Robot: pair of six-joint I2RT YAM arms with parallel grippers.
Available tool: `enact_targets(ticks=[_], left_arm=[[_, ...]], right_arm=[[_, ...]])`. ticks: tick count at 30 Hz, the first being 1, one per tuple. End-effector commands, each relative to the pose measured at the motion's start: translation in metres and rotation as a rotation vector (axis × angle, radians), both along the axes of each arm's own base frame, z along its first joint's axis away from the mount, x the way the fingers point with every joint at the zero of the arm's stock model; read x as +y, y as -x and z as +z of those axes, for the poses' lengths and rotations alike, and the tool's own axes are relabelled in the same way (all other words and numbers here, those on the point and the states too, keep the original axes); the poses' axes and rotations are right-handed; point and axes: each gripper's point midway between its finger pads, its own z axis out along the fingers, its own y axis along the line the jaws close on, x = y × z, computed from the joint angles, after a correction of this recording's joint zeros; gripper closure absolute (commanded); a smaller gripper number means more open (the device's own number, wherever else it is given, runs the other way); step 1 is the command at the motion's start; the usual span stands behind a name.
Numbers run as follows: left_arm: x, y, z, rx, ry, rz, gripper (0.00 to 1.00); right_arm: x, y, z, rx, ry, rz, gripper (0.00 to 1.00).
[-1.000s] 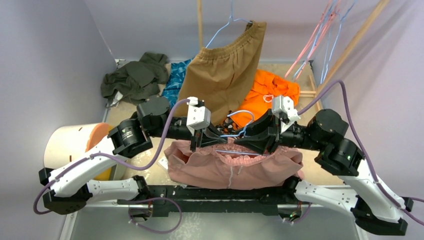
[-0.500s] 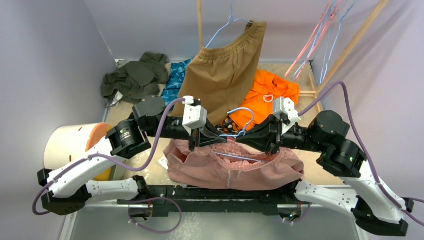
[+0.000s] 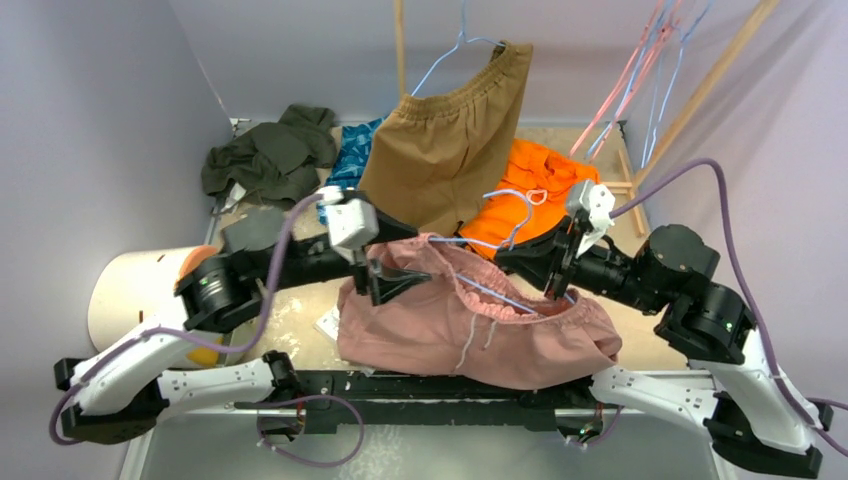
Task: Place the shorts on the hanger
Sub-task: Hang the shorts on the hanger, then place the hanger at the clothesline.
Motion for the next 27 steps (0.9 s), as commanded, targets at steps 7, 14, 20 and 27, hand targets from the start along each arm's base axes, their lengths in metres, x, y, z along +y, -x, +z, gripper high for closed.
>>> enact_targets(ticks=[7,14,20,27], left_arm=[[0.089,-0.022,0.037,-0.107,0.166,0.364,0.29],[0.083,-0.032,0.01,-0.088,0.107,0.393,0.28],[0.073,-0.044,-0.013,-0.045,0.085,0.432,0.28],[0.068,-0.052,-0.038,0.006,0.09,0.464,0.29]], right_arm=[[-0.056,-0.049,-0.006,0.092,0.11,-0.439,1.0],[-0.084,-0.072,-0.023,0.179,0.214,-0.685,1.0],[-0.094,-0.102,-0.018,0.188,0.222,-0.908,1.0],[-0.099,-0.134,-0.014,0.13,0.279,-1.112,1.0]])
